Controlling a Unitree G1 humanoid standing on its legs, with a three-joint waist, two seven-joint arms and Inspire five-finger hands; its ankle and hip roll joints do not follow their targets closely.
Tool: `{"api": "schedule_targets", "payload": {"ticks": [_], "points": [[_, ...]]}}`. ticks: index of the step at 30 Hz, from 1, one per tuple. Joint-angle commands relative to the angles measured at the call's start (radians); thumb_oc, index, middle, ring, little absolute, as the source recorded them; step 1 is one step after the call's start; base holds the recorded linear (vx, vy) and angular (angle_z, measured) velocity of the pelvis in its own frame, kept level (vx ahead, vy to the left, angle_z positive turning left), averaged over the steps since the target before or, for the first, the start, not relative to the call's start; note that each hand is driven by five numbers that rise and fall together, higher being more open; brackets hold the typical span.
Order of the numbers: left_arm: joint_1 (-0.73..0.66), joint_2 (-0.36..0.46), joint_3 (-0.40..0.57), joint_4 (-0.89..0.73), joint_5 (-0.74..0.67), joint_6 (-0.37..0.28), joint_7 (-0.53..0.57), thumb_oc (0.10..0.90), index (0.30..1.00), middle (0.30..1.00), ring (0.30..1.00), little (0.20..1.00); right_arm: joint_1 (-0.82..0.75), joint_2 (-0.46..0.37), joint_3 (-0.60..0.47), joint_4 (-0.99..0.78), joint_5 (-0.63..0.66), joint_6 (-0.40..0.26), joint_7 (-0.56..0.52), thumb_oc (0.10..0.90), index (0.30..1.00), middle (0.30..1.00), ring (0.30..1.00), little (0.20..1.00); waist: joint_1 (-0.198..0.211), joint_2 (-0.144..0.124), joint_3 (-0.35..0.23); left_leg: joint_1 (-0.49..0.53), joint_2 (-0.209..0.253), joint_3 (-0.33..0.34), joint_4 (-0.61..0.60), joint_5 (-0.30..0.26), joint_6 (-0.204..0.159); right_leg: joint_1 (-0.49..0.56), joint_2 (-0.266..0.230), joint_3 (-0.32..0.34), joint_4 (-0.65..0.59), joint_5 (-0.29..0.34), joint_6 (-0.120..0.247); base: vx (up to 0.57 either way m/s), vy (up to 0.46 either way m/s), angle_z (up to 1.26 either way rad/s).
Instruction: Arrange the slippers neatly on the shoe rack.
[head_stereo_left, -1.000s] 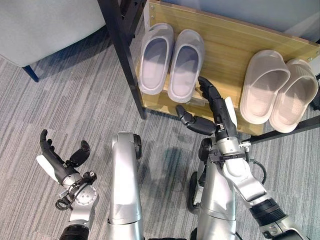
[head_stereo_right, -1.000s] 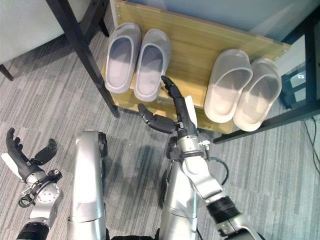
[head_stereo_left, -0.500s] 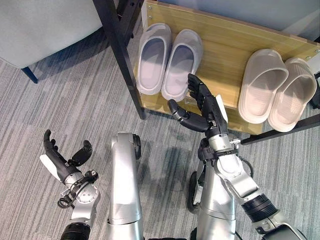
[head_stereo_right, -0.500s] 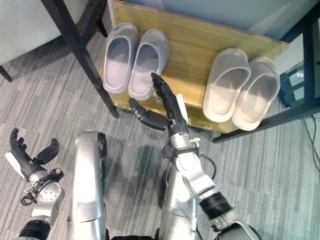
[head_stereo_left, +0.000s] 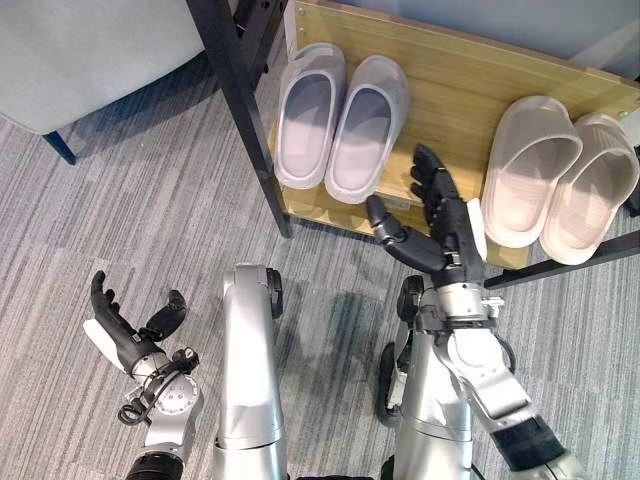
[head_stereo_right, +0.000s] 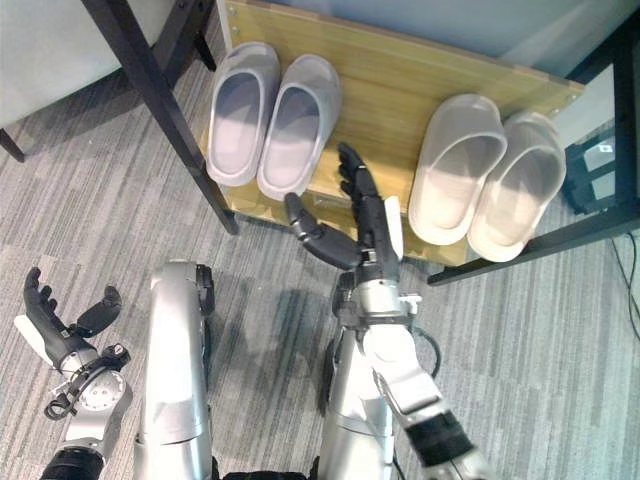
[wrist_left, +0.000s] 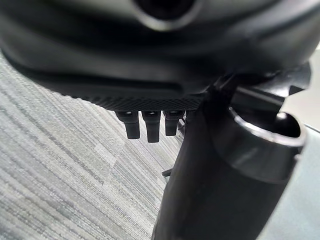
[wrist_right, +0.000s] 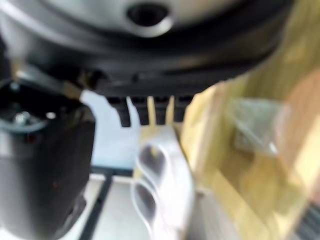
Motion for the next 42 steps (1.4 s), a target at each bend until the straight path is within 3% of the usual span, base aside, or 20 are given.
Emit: {"api": "schedule_targets", "payload": {"ticks": [1,6,8,9,12,13,15,17,19,20,24,27,28,30,32,33,36,38,39,42], "points": [[0.014,0.053,0.035,-0.082,0.050,-0.091,0.057,0.800,0.900,0.900,0.900,0.900,0.000,-0.034,-0.075,-0.251,-0.063,-0.180,-0.006,0.800,0.900,0.900,0.900,0.900,0.025,-0.002,-0.043,0.052,0.018,0.039,0.051,-0.072,0.130,-0.035,0.010,0.012,-0.083,0.122,-0.081,0.00,0.000,0.00],[0.006,0.047,0.056,-0.101,0.072,-0.095,0.027,0.800,0.900,0.900,0.900,0.900,0.098,-0.051,-0.149,-0.361,-0.109,-0.224,0.015,0.800,0.900,0.900,0.900,0.900,0.008,-0.007,-0.043,0.052,0.025,0.049,0.025,-0.063,0.131,-0.035,0.013,0.013,-0.106,0.130,-0.079,0.01,0.012,0.00],[-0.008,0.054,0.058,-0.112,0.064,-0.105,0.000,0.800,0.900,0.900,0.900,0.900,0.128,-0.011,-0.182,-0.395,0.010,-0.269,0.073,0.800,0.900,0.900,0.900,0.900,0.003,-0.020,-0.043,0.052,0.033,0.075,-0.041,-0.045,0.133,-0.035,0.015,0.004,-0.165,0.146,-0.082,-0.02,0.015,0.02],[-0.051,0.058,0.054,-0.124,0.053,-0.108,-0.047,0.800,0.900,0.900,0.900,0.900,0.103,0.004,-0.178,-0.380,0.134,-0.291,0.126,0.800,0.900,0.900,0.900,0.900,0.011,-0.036,-0.043,0.052,0.047,0.116,-0.177,-0.007,0.132,-0.033,0.017,-0.009,-0.283,0.190,-0.092,-0.17,0.030,0.05],[-0.073,0.067,0.034,-0.160,0.083,-0.100,-0.076,0.800,0.900,0.900,0.900,0.900,0.094,0.017,-0.144,-0.327,0.240,-0.297,0.173,0.800,0.900,0.900,0.900,0.900,0.012,-0.024,-0.087,0.052,0.039,0.127,-0.325,0.064,0.137,-0.002,0.006,-0.041,-0.420,0.237,-0.091,-0.11,0.086,0.10],[-0.067,0.055,-0.007,-0.159,0.092,-0.107,-0.107,0.800,0.900,0.900,0.900,0.900,0.136,0.019,-0.108,-0.279,0.319,-0.289,0.214,0.800,0.900,0.900,0.900,0.900,0.008,-0.010,-0.165,0.053,0.036,0.129,-0.435,0.116,0.141,0.010,-0.015,-0.066,-0.530,0.266,-0.079,-0.02,0.113,0.16],[-0.068,0.050,-0.032,-0.156,0.091,-0.109,-0.117,0.800,0.900,0.900,0.900,0.900,0.154,0.029,-0.078,-0.219,0.368,-0.273,0.220,0.800,0.900,0.900,0.900,0.900,0.008,-0.007,-0.180,0.089,0.036,0.129,-0.487,0.137,0.140,0.046,-0.033,-0.075,-0.587,0.280,-0.073,-0.02,0.113,0.17],[-0.063,0.023,-0.130,-0.106,0.088,-0.125,-0.180,0.800,0.900,0.900,0.900,0.900,0.228,0.018,-0.049,-0.062,0.268,-0.238,0.173,0.800,0.900,0.900,0.900,0.900,0.011,0.002,-0.211,0.239,0.057,0.124,-0.672,0.186,0.137,0.187,-0.084,-0.118,-0.769,0.314,-0.057,-0.05,0.161,0.23],[-0.050,0.022,-0.160,-0.099,0.098,-0.132,-0.194,0.800,0.900,0.900,0.900,0.900,0.251,0.014,-0.044,-0.022,0.221,-0.235,0.160,0.800,0.900,0.900,0.900,0.900,0.012,-0.001,-0.225,0.274,0.062,0.118,-0.718,0.195,0.133,0.226,-0.092,-0.131,-0.813,0.318,-0.047,0.00,0.081,0.12],[-0.022,0.027,-0.197,-0.084,0.116,-0.124,-0.209,0.800,0.900,0.900,0.900,0.900,0.295,0.004,-0.041,0.045,0.158,-0.232,0.144,0.800,0.900,0.900,0.900,0.900,0.009,-0.012,-0.243,0.357,0.077,0.112,-0.808,0.217,0.132,0.319,-0.111,-0.168,-0.923,0.336,-0.043,0.02,0.049,0.11],[0.013,0.016,-0.246,-0.070,0.103,-0.114,-0.268,0.800,0.900,0.900,0.900,0.900,0.334,0.031,-0.009,0.171,0.182,-0.204,0.169,0.800,0.900,0.900,0.900,0.900,0.009,-0.026,-0.280,0.497,0.087,0.114,-0.954,0.242,0.132,0.463,-0.115,-0.210,-1.079,0.361,-0.031,0.07,0.026,0.11],[0.037,0.017,-0.275,-0.033,0.076,-0.113,-0.345,0.800,0.900,0.900,0.900,0.900,0.333,0.011,0.005,0.208,0.141,-0.204,0.199,0.800,0.900,0.900,0.900,0.900,0.010,-0.035,-0.308,0.634,0.083,0.136,-1.093,0.257,0.138,0.598,-0.105,-0.244,-1.238,0.409,-0.010,0.04,0.004,0.06],[0.055,0.026,-0.287,-0.026,0.086,-0.104,-0.397,0.800,0.900,0.900,0.900,0.900,0.314,0.002,0.023,0.268,0.108,-0.186,0.210,0.800,0.900,0.900,0.900,0.900,0.010,-0.037,-0.328,0.729,0.079,0.157,-1.189,0.278,0.138,0.686,-0.096,-0.260,-1.346,0.445,0.006,0.07,-0.012,0.00],[0.079,0.031,-0.298,-0.016,0.102,-0.098,-0.426,0.800,0.900,0.900,0.900,0.900,0.312,0.003,0.027,0.310,0.084,-0.181,0.212,0.800,0.900,0.900,0.900,0.900,0.011,-0.039,-0.338,0.801,0.081,0.164,-1.260,0.292,0.138,0.748,-0.089,-0.265,-1.401,0.462,0.017,0.06,-0.024,-0.06],[0.095,0.035,-0.314,0.024,0.122,-0.085,-0.477,0.800,0.900,0.900,0.900,0.900,0.315,0.011,0.021,0.403,0.031,-0.158,0.207,0.800,0.900,0.900,0.900,0.900,0.005,-0.038,-0.364,0.896,0.076,0.177,-1.376,0.346,0.143,0.832,-0.086,-0.283,-1.501,0.518,0.022,0.16,-0.041,-0.07],[0.112,0.027,-0.319,0.086,0.110,-0.073,-0.543,0.800,0.900,0.900,0.900,0.900,0.308,0.028,0.016,0.557,-0.031,-0.117,0.184,0.800,0.900,0.900,0.900,0.900,0.004,-0.036,-0.385,1.026,0.067,0.193,-1.498,0.379,0.146,0.956,-0.082,-0.285,-1.623,0.565,0.035,0.24,-0.049,-0.04],[0.122,0.025,-0.315,0.113,0.110,-0.067,-0.557,0.800,0.900,0.900,0.900,0.900,0.309,0.037,0.008,0.607,-0.061,-0.101,0.170,0.800,0.900,0.900,0.900,0.900,0.003,-0.036,-0.392,1.092,0.061,0.198,-1.571,0.407,0.145,1.026,-0.081,-0.287,-1.695,0.592,0.040,0.18,-0.058,-0.02],[0.115,-0.021,-0.306,0.314,0.161,-0.037,-0.579,0.800,0.900,0.900,0.900,0.900,0.287,0.076,-0.002,0.887,-0.104,-0.062,0.151,0.800,0.900,0.900,0.900,0.900,-0.002,-0.029,-0.444,1.311,0.048,0.245,-1.832,0.489,0.118,1.228,-0.061,-0.301,-1.924,0.676,0.074,0.31,-0.073,0.02],[0.114,-0.022,-0.306,0.315,0.161,-0.037,-0.579,0.800,0.900,0.900,0.900,0.900,0.286,0.076,-0.002,0.888,-0.104,-0.062,0.151,0.800,0.900,0.900,0.900,0.900,-0.003,-0.029,-0.444,1.314,0.047,0.244,-1.841,0.496,0.119,1.231,-0.061,-0.303,-1.931,0.682,0.074,0.27,-0.077,-0.03],[0.096,-0.076,-0.293,0.507,0.171,-0.005,-0.592,0.800,0.900,0.900,0.900,0.900,0.273,0.119,-0.007,1.112,-0.068,-0.026,0.169,0.800,0.900,0.900,0.900,0.900,-0.003,-0.024,-0.506,1.465,0.024,0.279,-2.074,0.561,0.107,1.357,-0.028,-0.313,-2.146,0.755,0.096,0.16,-0.051,-0.11]]}}
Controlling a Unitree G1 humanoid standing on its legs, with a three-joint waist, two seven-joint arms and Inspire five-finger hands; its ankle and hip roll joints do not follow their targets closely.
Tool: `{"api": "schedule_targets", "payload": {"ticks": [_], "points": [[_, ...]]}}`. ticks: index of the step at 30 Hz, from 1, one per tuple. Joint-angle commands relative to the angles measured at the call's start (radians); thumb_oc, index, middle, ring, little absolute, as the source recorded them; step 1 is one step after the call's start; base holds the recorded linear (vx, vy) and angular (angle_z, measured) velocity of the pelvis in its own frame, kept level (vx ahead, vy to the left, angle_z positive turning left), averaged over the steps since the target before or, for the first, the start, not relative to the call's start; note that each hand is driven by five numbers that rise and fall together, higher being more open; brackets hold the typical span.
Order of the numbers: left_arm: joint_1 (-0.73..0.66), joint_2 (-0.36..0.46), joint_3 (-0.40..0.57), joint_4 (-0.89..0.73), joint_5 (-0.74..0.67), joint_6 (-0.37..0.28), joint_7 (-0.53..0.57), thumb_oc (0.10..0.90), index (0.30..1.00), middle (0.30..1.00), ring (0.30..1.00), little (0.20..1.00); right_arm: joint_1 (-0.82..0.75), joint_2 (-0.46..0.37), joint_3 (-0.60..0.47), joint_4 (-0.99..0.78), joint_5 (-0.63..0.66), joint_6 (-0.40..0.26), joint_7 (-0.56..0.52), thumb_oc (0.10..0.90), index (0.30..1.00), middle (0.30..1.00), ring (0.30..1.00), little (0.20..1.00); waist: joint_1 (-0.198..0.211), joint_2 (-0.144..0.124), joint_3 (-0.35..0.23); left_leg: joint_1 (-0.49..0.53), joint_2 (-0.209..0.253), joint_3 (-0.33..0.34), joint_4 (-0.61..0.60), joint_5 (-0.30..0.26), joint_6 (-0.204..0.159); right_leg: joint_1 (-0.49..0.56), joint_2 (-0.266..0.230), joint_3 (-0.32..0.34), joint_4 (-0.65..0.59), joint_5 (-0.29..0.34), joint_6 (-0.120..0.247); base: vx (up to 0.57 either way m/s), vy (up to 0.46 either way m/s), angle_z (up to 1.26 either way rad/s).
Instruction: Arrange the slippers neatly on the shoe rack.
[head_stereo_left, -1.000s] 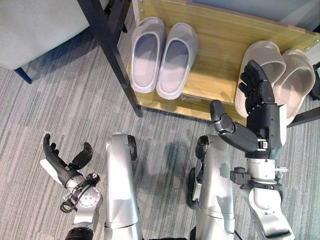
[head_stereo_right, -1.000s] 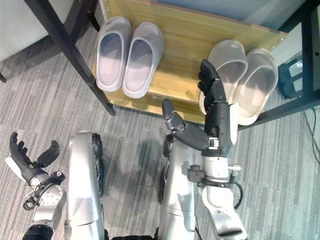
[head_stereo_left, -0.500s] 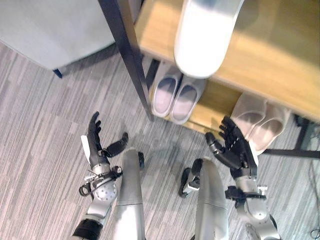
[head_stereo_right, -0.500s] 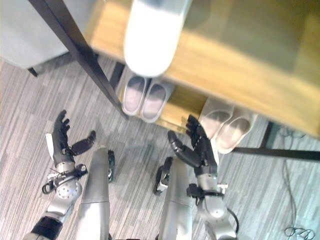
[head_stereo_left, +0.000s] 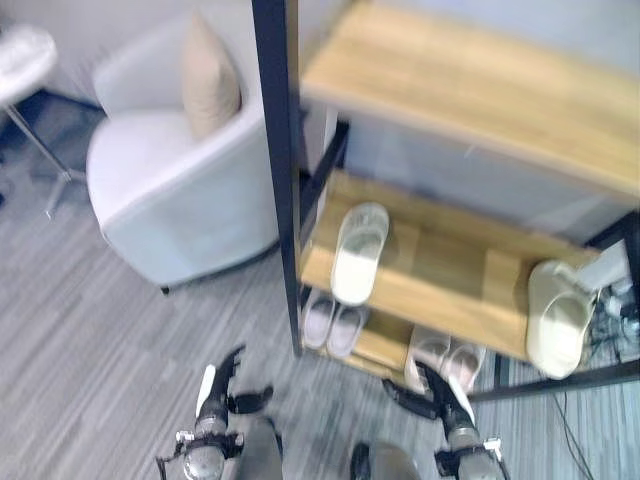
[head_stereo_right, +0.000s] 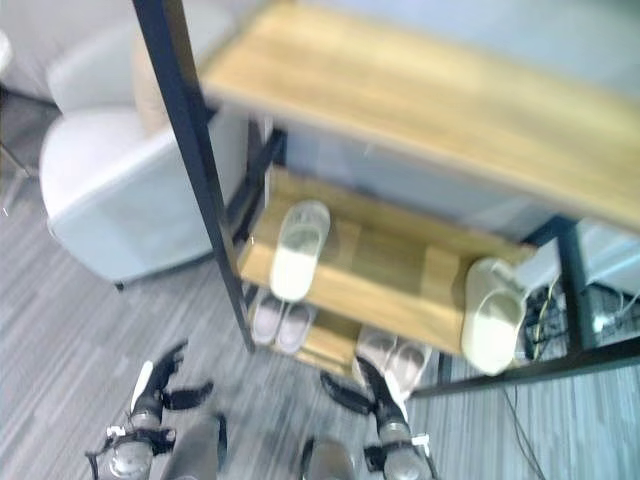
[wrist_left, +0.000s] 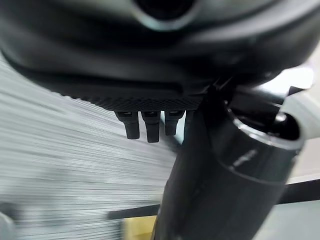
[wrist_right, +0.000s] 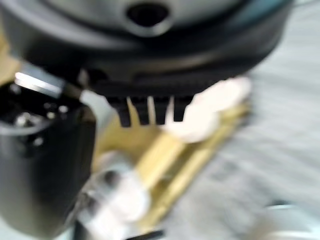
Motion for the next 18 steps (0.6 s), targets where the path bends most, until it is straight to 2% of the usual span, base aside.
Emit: {"api": "schedule_targets", "payload": {"ticks": [1,2,4,5,6,8,9,13,14,16,17,18], "points": [[-0.045,-0.015,-0.010,-0.011,0.032,-0.036,-0.011,0.800,0.900,0.900,0.900,0.900,-0.003,-0.033,-0.029,-0.038,0.023,-0.025,-0.018,0.800,0.900,0.900,0.900,0.900,-0.001,0.022,-0.022,0.080,-0.011,0.014,-0.118,0.023,0.004,-0.015,0.016,0.010,-0.148,0.156,0.040,0.11,-0.055,-0.05],[-0.053,-0.032,-0.013,0.071,0.055,-0.022,-0.027,0.800,0.900,0.900,0.900,0.900,-0.007,-0.018,-0.025,0.036,0.038,-0.018,-0.013,0.800,0.900,0.900,0.900,0.900,-0.002,0.030,-0.052,0.145,-0.019,0.026,-0.219,0.054,-0.002,0.035,0.036,0.011,-0.231,0.180,0.047,0.08,-0.080,-0.06],[-0.055,-0.039,-0.014,0.102,0.055,-0.014,-0.037,0.800,0.900,0.900,0.900,0.900,-0.008,-0.013,-0.024,0.070,0.047,-0.013,-0.010,0.800,0.900,0.900,0.900,0.900,0.001,0.034,-0.059,0.173,-0.021,0.027,-0.261,0.069,-0.001,0.063,0.046,0.015,-0.267,0.187,0.047,0.04,-0.106,-0.09],[-0.076,-0.045,-0.017,0.139,0.060,-0.007,-0.049,0.800,0.900,0.900,0.900,0.900,-0.019,-0.001,-0.030,0.129,0.067,-0.004,-0.005,0.800,0.900,0.900,0.900,0.900,-0.001,0.049,-0.069,0.199,-0.017,0.008,-0.311,0.099,-0.004,0.095,0.060,0.032,-0.295,0.191,0.053,-0.02,-0.100,-0.07],[-0.077,-0.045,-0.017,0.139,0.060,-0.007,-0.048,0.800,0.900,0.900,0.900,0.900,-0.020,-0.001,-0.030,0.130,0.067,-0.004,-0.005,0.800,0.900,0.900,0.900,0.900,-0.001,0.049,-0.067,0.203,-0.017,0.007,-0.314,0.100,-0.004,0.097,0.060,0.032,-0.296,0.191,0.053,-0.04,-0.156,0.00],[-0.103,-0.041,-0.053,0.148,0.105,-0.015,-0.033,0.800,0.900,0.900,0.900,0.900,-0.019,0.009,-0.045,0.125,0.110,-0.014,-0.016,0.800,0.900,0.900,0.900,0.900,-0.017,0.058,-0.061,0.218,-0.019,-0.020,-0.337,0.110,0.001,0.121,0.080,0.120,-0.310,0.173,0.050,-0.12,-0.209,0.06],[-0.120,-0.045,-0.074,0.152,0.121,-0.013,-0.031,0.800,0.900,0.900,0.900,0.900,-0.030,0.022,-0.043,0.186,0.144,-0.010,-0.016,0.800,0.900,0.900,0.900,0.900,-0.014,0.065,-0.054,0.227,-0.013,-0.031,-0.353,0.121,-0.004,0.129,0.094,0.153,-0.311,0.159,0.035,-0.16,-0.266,0.08],[-0.138,-0.053,-0.092,0.128,0.066,-0.012,-0.074,0.800,0.900,0.900,0.900,0.900,-0.029,0.026,-0.036,0.229,0.159,-0.005,-0.003,0.800,0.900,0.900,0.900,0.900,-0.013,0.071,-0.062,0.234,0.011,-0.041,-0.379,0.162,-0.023,0.167,0.119,0.128,-0.357,0.152,0.021,-0.09,-0.228,0.32],[-0.143,-0.053,-0.119,0.084,-0.011,-0.019,-0.144,0.800,0.900,0.900,0.900,0.900,-0.035,0.018,-0.026,0.243,0.146,0.004,0.009,0.800,0.900,0.900,0.900,0.900,-0.015,0.071,-0.060,0.222,0.025,-0.042,-0.375,0.176,-0.037,0.186,0.136,0.120,-0.390,0.153,0.014,-0.12,-0.193,0.21],[-0.153,-0.042,-0.181,0.021,0.014,-0.020,-0.188,0.800,0.900,0.900,0.900,0.900,-0.042,0.000,-0.016,0.260,0.123,0.010,0.015,0.800,0.900,0.900,0.900,0.900,-0.017,0.070,-0.045,0.202,0.037,-0.047,-0.343,0.173,-0.042,0.196,0.149,0.124,-0.410,0.159,0.007,-0.13,-0.162,0.20],[-0.153,-0.042,-0.181,0.020,0.014,-0.019,-0.188,0.800,0.900,0.900,0.900,0.900,-0.043,0.001,-0.016,0.261,0.123,0.010,0.015,0.800,0.900,0.900,0.900,0.900,-0.017,0.070,-0.044,0.201,0.037,-0.047,-0.340,0.172,-0.042,0.197,0.149,0.124,-0.411,0.160,0.007,-0.17,-0.116,0.13],[-0.159,-0.039,-0.246,-0.061,0.028,-0.016,-0.233,0.800,0.900,0.900,0.900,0.900,-0.049,-0.022,-0.016,0.292,0.104,0.021,0.018,0.800,0.900,0.900,0.900,0.900,-0.016,0.062,-0.022,0.168,0.019,-0.057,-0.266,0.146,-0.040,0.200,0.140,0.121,-0.418,0.172,0.004,-0.16,-0.093,0.07]]}}
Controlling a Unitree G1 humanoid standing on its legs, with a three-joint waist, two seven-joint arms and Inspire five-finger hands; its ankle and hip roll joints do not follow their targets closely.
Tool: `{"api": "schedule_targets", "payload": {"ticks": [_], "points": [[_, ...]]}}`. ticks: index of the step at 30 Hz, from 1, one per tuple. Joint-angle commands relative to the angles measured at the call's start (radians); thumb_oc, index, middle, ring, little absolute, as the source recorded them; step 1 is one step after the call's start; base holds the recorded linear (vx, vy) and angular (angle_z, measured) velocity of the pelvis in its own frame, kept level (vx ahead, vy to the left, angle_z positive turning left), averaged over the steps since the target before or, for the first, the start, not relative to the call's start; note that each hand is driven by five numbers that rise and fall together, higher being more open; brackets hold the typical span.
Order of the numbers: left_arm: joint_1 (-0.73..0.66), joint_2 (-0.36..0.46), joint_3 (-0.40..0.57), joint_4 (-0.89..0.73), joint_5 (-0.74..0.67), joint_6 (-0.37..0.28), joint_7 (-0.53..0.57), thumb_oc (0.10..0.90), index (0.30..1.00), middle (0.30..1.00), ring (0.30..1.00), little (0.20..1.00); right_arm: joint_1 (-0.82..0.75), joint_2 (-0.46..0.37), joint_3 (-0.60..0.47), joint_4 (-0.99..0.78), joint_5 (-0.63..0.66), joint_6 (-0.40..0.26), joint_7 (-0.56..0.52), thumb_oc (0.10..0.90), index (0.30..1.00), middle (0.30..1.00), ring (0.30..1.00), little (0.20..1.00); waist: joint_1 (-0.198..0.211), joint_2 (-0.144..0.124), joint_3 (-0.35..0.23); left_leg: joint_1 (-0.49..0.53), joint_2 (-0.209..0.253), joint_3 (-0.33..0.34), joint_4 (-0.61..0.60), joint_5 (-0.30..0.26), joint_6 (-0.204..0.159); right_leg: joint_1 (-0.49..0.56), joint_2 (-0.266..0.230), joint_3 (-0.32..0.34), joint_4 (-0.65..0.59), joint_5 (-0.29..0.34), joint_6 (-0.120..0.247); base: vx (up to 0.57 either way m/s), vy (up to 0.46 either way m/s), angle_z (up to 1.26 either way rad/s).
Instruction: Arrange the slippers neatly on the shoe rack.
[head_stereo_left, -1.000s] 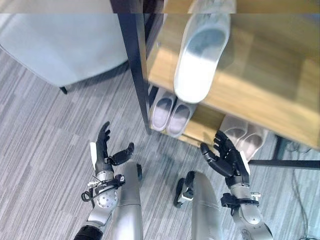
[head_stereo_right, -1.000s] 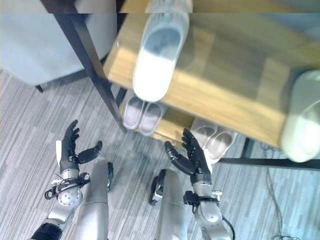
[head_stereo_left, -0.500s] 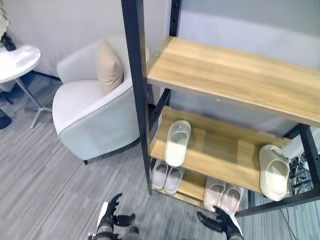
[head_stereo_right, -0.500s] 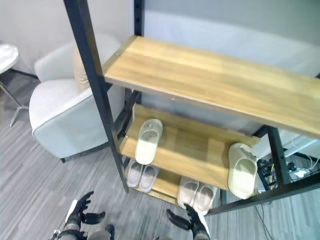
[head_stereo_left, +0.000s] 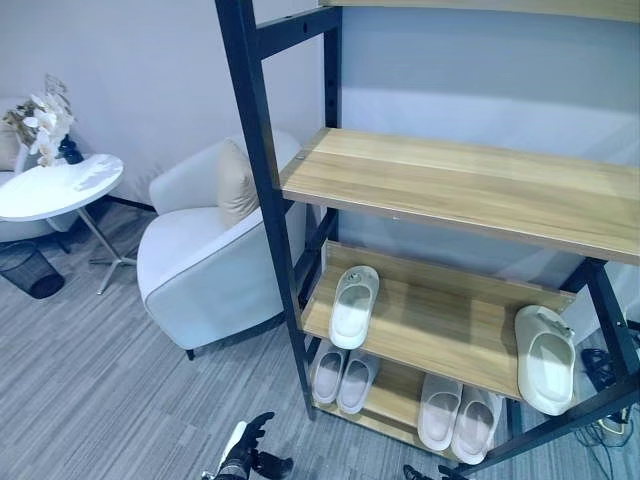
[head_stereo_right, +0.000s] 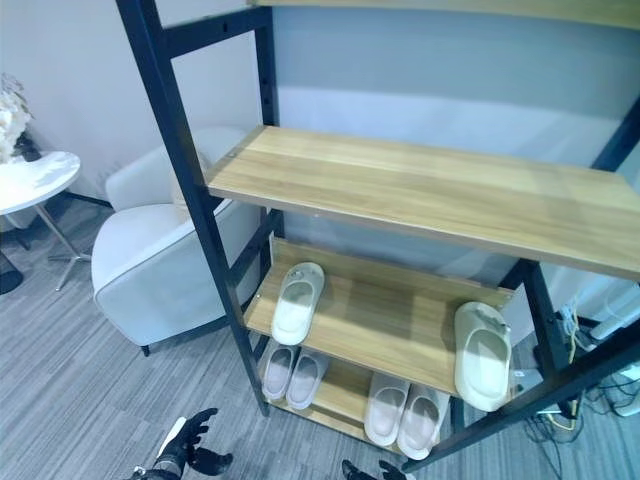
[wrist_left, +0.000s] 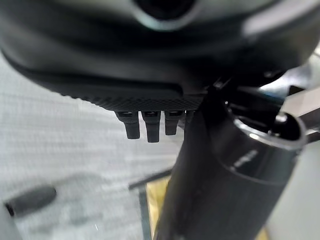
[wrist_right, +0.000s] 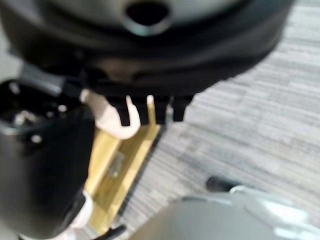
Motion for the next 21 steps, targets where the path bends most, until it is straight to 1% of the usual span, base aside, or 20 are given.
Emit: {"api": "schedule_targets", "payload": {"ticks": [1,2,3,4,5,6,7,9,10,11,12,13,14,15,16,18,19,20,21], "points": [[-0.100,0.028,-0.071,-0.198,0.009,-0.055,-0.092,0.800,0.900,0.900,0.900,0.900,-0.035,-0.048,-0.024,0.009,-0.013,-0.007,-0.009,0.800,0.900,0.900,0.900,0.900,0.004,-0.086,0.067,-0.016,-0.081,0.023,0.107,-0.094,0.006,-0.006,-0.035,0.065,-0.081,0.041,0.041,-0.16,-0.091,0.07],[-0.099,0.029,-0.071,-0.200,0.008,-0.054,-0.093,0.800,0.900,0.900,0.900,0.900,-0.035,-0.047,-0.024,0.009,-0.012,-0.007,-0.008,0.800,0.900,0.900,0.900,0.900,0.004,-0.086,0.067,-0.018,-0.082,0.022,0.112,-0.096,0.006,-0.006,-0.035,0.064,-0.081,0.041,0.042,-0.09,-0.045,0.21],[-0.086,0.037,-0.094,-0.276,-0.009,-0.051,-0.123,0.800,0.900,0.900,0.900,0.900,-0.034,-0.052,-0.049,0.019,0.018,-0.003,-0.001,0.800,0.900,0.900,0.900,0.900,-0.006,-0.090,0.067,-0.015,-0.120,0.052,0.132,-0.138,0.032,-0.012,-0.039,0.056,-0.085,0.049,0.042,-0.07,-0.027,0.16],[-0.083,0.043,-0.099,-0.308,-0.010,-0.050,-0.128,0.800,0.900,0.900,0.900,0.900,-0.034,-0.054,-0.057,0.024,0.029,0.001,0.002,0.800,0.900,0.900,0.900,0.900,-0.007,-0.090,0.068,-0.011,-0.140,0.054,0.135,-0.154,0.041,-0.019,-0.038,0.063,-0.083,0.052,0.041,-0.07,-0.027,0.11],[-0.082,0.044,-0.100,-0.310,-0.011,-0.048,-0.129,0.800,0.900,0.900,0.900,0.900,-0.033,-0.053,-0.057,0.024,0.029,0.002,0.002,0.800,0.900,0.900,0.900,0.900,-0.006,-0.091,0.068,-0.011,-0.140,0.055,0.137,-0.156,0.041,-0.018,-0.038,0.064,-0.083,0.051,0.042,-0.05,0.028,-0.13],[-0.062,0.050,-0.118,-0.389,-0.014,-0.050,-0.142,0.800,0.900,0.900,0.900,0.900,-0.042,-0.060,-0.066,0.042,0.027,0.013,-0.001,0.800,0.900,0.900,0.900,0.900,-0.005,-0.076,0.071,0.003,-0.189,0.020,0.111,-0.180,0.063,-0.043,-0.020,0.093,-0.074,0.057,0.041,-0.03,0.029,-0.11],[-0.060,0.052,-0.118,-0.393,-0.015,-0.048,-0.143,0.800,0.900,0.900,0.900,0.900,-0.042,-0.059,-0.066,0.042,0.027,0.013,-0.001,0.800,0.900,0.900,0.900,0.900,-0.004,-0.076,0.071,0.003,-0.188,0.021,0.110,-0.180,0.063,-0.043,-0.019,0.093,-0.073,0.056,0.041,-0.07,0.031,-0.24],[-0.062,0.067,-0.130,-0.447,-0.021,-0.043,-0.157,0.800,0.900,0.900,0.900,0.900,-0.051,-0.060,-0.064,0.037,0.027,0.017,-0.011,0.800,0.900,0.900,0.900,0.900,-0.001,-0.076,0.080,-0.023,-0.220,-0.016,0.116,-0.180,0.070,-0.071,-0.014,0.110,-0.056,0.065,0.045,-0.03,0.020,-0.08],[-0.051,0.078,-0.128,-0.475,-0.032,-0.038,-0.176,0.800,0.900,0.900,0.900,0.900,-0.052,-0.059,-0.065,0.031,0.027,0.021,-0.008,0.800,0.900,0.900,0.900,0.900,-0.003,-0.072,0.070,-0.014,-0.225,-0.015,0.100,-0.178,0.077,-0.072,-0.012,0.117,-0.057,0.067,0.049,0.05,0.055,-0.02],[-0.038,0.086,-0.128,-0.491,-0.031,-0.035,-0.187,0.800,0.900,0.900,0.900,0.900,-0.050,-0.058,-0.067,0.029,0.025,0.022,-0.007,0.800,0.900,0.900,0.900,0.900,-0.003,-0.070,0.064,-0.004,-0.223,-0.006,0.088,-0.174,0.081,-0.069,-0.011,0.120,-0.060,0.068,0.051,0.12,0.123,-0.21],[-0.003,0.080,-0.118,-0.490,-0.072,-0.020,-0.205,0.800,0.900,0.900,0.900,0.900,-0.050,-0.051,-0.061,0.021,0.013,0.029,-0.008,0.800,0.900,0.900,0.900,0.900,-0.002,-0.068,0.063,0.009,-0.221,0.010,0.063,-0.166,0.090,-0.074,-0.011,0.133,-0.056,0.072,0.057,0.09,0.097,-0.28],[-0.003,0.080,-0.117,-0.490,-0.073,-0.020,-0.206,0.800,0.900,0.900,0.900,0.900,-0.050,-0.051,-0.061,0.021,0.013,0.030,-0.008,0.800,0.900,0.900,0.900,0.900,-0.001,-0.068,0.063,0.010,-0.220,0.011,0.061,-0.166,0.090,-0.075,-0.011,0.135,-0.055,0.071,0.057,0.00,0.115,-0.51],[-0.001,0.073,-0.089,-0.504,-0.165,0.003,-0.209,0.800,0.900,0.900,0.900,0.900,-0.064,-0.041,-0.049,-0.006,0.013,0.036,-0.010,0.800,0.900,0.900,0.900,0.900,-0.001,-0.064,0.084,0.005,-0.211,0.030,0.051,-0.156,0.096,-0.114,-0.010,0.128,0.007,0.065,0.064,-0.05,0.045,-0.54],[-0.002,0.073,-0.089,-0.504,-0.165,0.003,-0.210,0.800,0.900,0.900,0.900,0.900,-0.065,-0.041,-0.049,-0.006,0.013,0.037,-0.010,0.800,0.900,0.900,0.900,0.900,0.000,-0.064,0.084,0.004,-0.211,0.032,0.051,-0.156,0.096,-0.118,-0.010,0.130,0.012,0.063,0.064,-0.10,0.062,-0.60],[-0.009,0.086,-0.091,-0.529,-0.177,0.001,-0.216,0.800,0.900,0.900,0.900,0.900,-0.085,-0.039,-0.040,-0.009,0.005,0.043,-0.013,0.800,0.900,0.900,0.900,0.900,0.003,-0.061,0.098,0.001,-0.202,0.047,0.048,-0.154,0.097,-0.148,-0.012,0.120,0.055,0.058,0.076,-0.08,0.023,-0.42],[-0.019,0.118,-0.108,-0.572,-0.172,0.004,-0.234,0.800,0.900,0.900,0.900,0.900,-0.104,-0.036,-0.030,-0.004,-0.010,0.054,-0.008,0.800,0.900,0.900,0.900,0.900,0.011,-0.052,0.109,-0.002,-0.184,0.069,0.045,-0.152,0.100,-0.184,-0.040,0.088,0.111,0.053,0.101,-0.07,-0.007,-0.39],[-0.025,0.147,-0.132,-0.609,-0.155,0.011,-0.263,0.800,0.900,0.900,0.900,0.900,-0.111,-0.029,-0.025,0.002,-0.023,0.063,0.000,0.800,0.900,0.900,0.900,0.900,0.012,-0.042,0.109,0.003,-0.171,0.068,0.038,-0.152,0.102,-0.198,-0.065,0.087,0.140,0.056,0.111,-0.02,-0.046,-0.37],[-0.032,0.166,-0.137,-0.640,-0.154,0.012,-0.277,0.800,0.900,0.900,0.900,0.900,-0.111,-0.030,-0.024,0.008,-0.030,0.068,0.005,0.800,0.900,0.900,0.900,0.900,0.011,-0.037,0.104,0.010,-0.167,0.065,0.030,-0.153,0.101,-0.194,-0.081,0.091,0.132,0.059,0.115,0.00,-0.033,-0.26],[-0.031,0.168,-0.137,-0.643,-0.155,0.015,-0.278,0.800,0.900,0.900,0.900,0.900,-0.111,-0.029,-0.024,0.008,-0.030,0.068,0.005,0.800,0.900,0.900,0.900,0.900,0.011,-0.038,0.104,0.011,-0.167,0.065,0.029,-0.153,0.101,-0.192,-0.081,0.090,0.131,0.060,0.115,0.02,-0.049,-0.05]]}}
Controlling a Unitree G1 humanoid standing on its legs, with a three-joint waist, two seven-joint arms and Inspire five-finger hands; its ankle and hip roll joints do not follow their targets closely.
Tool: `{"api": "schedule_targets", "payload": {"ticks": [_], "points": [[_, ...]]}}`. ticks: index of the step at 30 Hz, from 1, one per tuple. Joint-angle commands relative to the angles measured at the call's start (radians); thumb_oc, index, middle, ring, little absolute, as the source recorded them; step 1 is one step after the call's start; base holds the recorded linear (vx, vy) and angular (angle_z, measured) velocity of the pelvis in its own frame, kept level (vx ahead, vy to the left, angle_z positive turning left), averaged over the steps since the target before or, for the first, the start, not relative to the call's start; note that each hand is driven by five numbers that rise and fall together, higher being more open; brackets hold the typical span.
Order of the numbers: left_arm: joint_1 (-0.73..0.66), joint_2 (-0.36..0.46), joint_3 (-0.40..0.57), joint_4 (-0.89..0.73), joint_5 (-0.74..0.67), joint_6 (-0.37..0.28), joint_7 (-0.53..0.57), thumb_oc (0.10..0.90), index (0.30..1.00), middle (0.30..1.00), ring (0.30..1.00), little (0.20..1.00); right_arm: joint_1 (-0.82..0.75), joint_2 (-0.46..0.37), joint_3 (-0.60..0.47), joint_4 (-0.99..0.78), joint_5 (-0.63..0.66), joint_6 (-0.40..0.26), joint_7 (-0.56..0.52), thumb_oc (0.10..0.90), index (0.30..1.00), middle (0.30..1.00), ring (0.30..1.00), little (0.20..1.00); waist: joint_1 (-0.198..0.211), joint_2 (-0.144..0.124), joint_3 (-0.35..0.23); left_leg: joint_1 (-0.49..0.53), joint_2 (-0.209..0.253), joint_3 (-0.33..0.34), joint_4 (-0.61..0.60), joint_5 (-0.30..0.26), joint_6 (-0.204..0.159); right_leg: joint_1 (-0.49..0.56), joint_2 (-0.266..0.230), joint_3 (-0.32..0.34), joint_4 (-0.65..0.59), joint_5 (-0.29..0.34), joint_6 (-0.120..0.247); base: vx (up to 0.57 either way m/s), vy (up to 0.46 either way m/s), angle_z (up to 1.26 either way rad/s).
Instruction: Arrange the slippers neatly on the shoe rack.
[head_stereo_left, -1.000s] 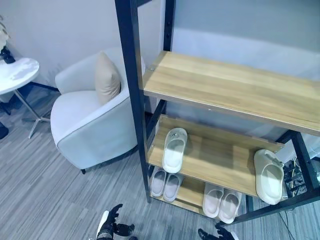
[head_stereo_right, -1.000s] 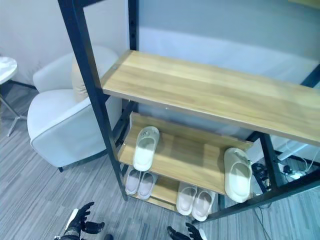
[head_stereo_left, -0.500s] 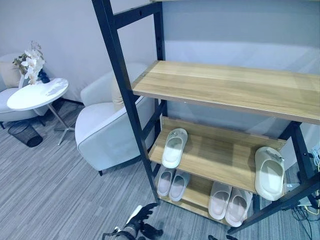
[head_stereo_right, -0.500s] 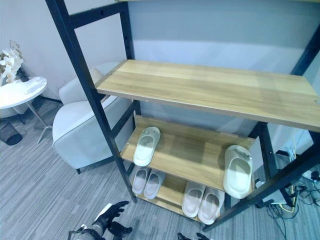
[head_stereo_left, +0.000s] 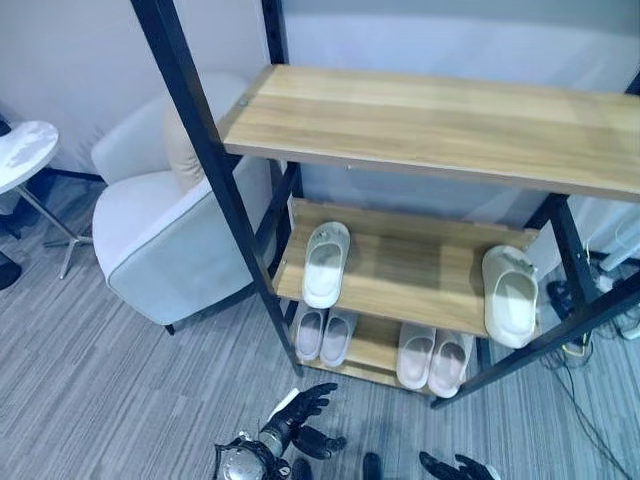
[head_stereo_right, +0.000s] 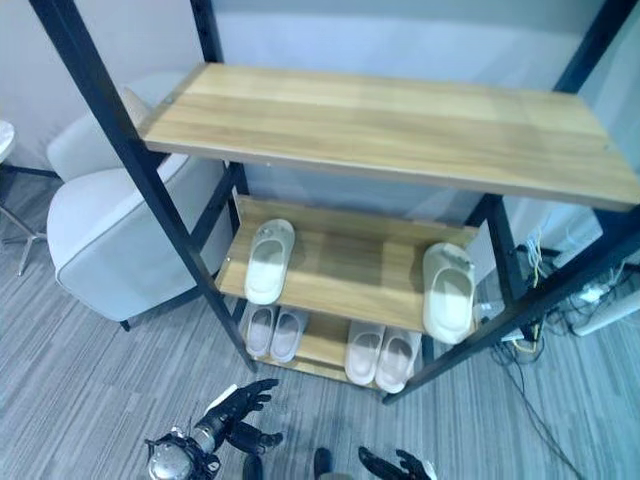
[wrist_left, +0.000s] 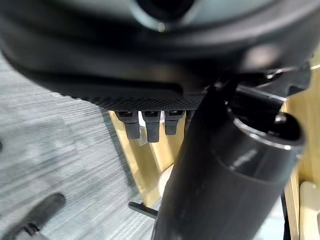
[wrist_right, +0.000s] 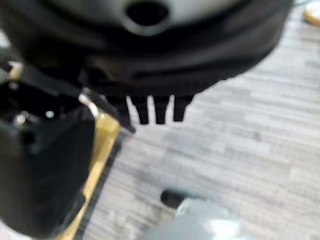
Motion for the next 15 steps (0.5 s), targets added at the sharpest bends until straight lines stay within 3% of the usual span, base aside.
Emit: {"api": "schedule_targets", "payload": {"ticks": [1,7,11,15], "points": [[-0.050,0.011,0.010,-0.201,-0.036,-0.060,-0.072,0.800,0.900,0.900,0.900,0.900,0.012,-0.034,0.029,-0.012,-0.046,0.007,0.005,0.800,0.900,0.900,0.900,0.900,0.014,0.006,-0.047,-0.041,-0.009,-0.057,0.066,-0.094,-0.013,-0.033,-0.069,-0.023,0.085,-0.034,0.094,0.04,-0.056,0.06],[-0.025,0.058,0.015,-0.353,-0.135,-0.030,-0.134,0.800,0.900,0.900,0.900,0.900,0.024,-0.039,0.029,0.003,-0.059,0.023,0.018,0.800,0.900,0.900,0.900,0.900,0.021,-0.010,-0.108,-0.001,-0.024,-0.043,0.028,-0.089,-0.020,0.059,-0.074,-0.009,-0.075,0.004,0.090,0.08,-0.078,0.02],[-0.033,0.073,-0.006,-0.428,-0.185,-0.005,-0.174,0.800,0.900,0.900,0.900,0.900,0.032,-0.049,0.007,0.019,-0.039,0.029,0.022,0.800,0.900,0.900,0.900,0.900,0.015,-0.003,-0.120,0.023,-0.016,-0.047,-0.002,-0.075,-0.030,0.098,-0.061,-0.016,-0.114,0.005,0.086,0.04,-0.064,-0.02],[-0.106,0.146,0.003,-0.657,-0.310,0.020,-0.220,0.800,0.900,0.900,0.900,0.900,0.062,-0.055,-0.042,0.041,0.025,0.032,0.027,0.800,0.900,0.900,0.900,0.900,-0.003,0.008,-0.131,0.032,-0.007,-0.058,-0.012,-0.067,-0.045,0.127,-0.045,-0.031,-0.141,0.001,0.076,0.03,-0.073,0.03]]}}
